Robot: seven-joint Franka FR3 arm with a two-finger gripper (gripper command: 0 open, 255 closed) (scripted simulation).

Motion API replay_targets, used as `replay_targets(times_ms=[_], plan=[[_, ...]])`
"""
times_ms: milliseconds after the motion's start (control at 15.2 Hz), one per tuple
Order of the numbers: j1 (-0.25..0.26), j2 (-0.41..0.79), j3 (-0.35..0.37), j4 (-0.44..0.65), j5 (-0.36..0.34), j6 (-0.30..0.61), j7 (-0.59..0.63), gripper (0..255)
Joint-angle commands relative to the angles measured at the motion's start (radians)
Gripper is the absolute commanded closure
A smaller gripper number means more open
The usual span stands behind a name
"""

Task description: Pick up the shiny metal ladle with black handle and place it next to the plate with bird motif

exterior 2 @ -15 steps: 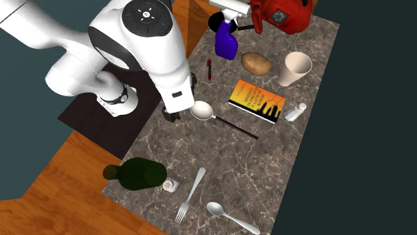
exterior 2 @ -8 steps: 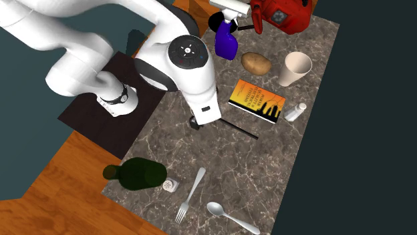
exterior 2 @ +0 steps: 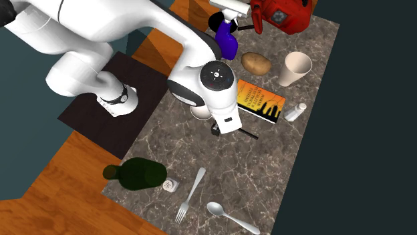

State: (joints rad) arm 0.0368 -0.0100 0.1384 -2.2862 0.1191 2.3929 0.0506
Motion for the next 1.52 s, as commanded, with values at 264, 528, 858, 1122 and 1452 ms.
replay_targets(times_ms=[264,528,858,1122,1452], plan=[[0.004,0.066,0.003,-0.011,-0.003,0.080,0.003,0],[0.004,0.072,0.004,-0.012,-0.003,0.088,0.003,0],[0.004,0.072,0.004,-0.012,-0.003,0.087,0.003,255],[0.004,0.072,0.003,-0.013,-0.003,0.088,0.002,255],[0.004,0.072,0.004,-0.012,-0.003,0.088,0.003,255]])
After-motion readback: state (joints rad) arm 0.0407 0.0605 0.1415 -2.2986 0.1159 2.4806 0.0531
